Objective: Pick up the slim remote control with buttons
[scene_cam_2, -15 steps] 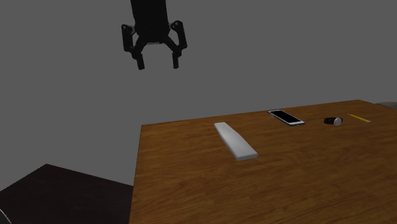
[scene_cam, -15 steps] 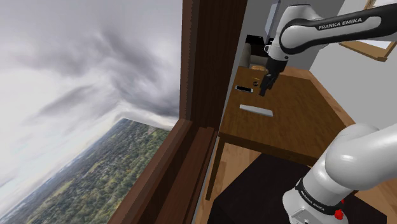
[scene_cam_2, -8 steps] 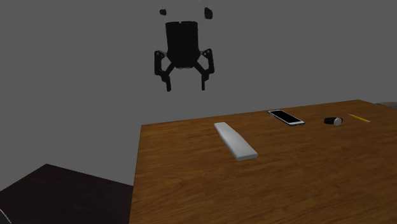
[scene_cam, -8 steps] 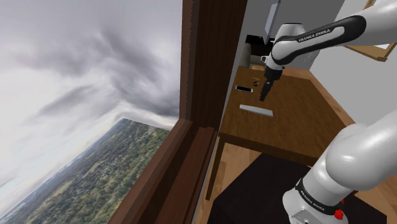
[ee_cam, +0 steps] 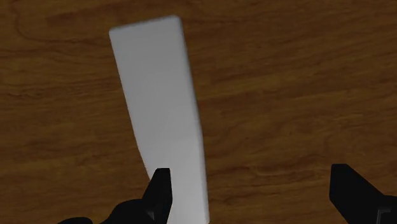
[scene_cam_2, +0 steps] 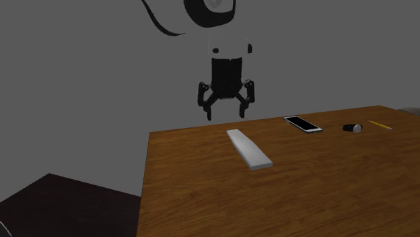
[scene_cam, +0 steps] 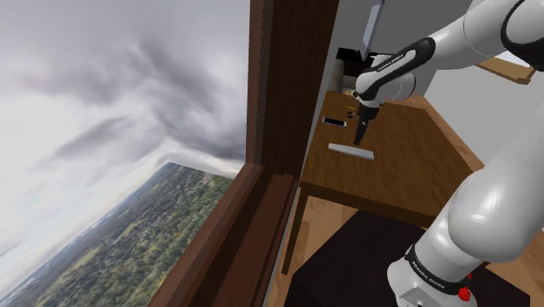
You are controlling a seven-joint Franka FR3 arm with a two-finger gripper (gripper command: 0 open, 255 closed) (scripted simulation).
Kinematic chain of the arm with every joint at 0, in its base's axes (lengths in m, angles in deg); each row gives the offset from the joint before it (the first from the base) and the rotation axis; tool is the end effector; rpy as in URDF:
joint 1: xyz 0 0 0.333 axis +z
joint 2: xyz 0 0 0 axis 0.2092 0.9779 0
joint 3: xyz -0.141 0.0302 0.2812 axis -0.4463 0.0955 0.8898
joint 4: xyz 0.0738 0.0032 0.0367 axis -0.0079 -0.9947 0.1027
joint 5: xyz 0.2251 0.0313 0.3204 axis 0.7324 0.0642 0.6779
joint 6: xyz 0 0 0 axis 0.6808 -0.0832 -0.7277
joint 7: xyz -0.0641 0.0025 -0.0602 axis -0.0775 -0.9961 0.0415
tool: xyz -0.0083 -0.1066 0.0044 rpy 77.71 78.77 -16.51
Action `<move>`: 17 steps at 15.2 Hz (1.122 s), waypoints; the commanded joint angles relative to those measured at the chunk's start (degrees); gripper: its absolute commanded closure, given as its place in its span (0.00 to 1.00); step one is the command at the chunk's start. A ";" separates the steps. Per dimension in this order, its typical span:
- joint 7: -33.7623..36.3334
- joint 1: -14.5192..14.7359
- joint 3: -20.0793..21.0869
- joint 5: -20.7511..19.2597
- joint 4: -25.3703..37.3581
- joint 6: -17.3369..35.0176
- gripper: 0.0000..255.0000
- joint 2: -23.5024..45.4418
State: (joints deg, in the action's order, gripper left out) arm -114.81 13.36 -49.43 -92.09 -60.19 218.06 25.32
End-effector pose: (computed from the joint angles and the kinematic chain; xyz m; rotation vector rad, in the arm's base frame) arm 0.4117 -0.2905 0.3482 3.0561 0.6351 0.0097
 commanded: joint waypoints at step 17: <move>-23.27 -7.16 4.22 19.37 10.32 7.55 1.00 23.37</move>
State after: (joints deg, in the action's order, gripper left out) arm -138.04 6.22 -45.24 -72.77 -49.85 225.56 48.66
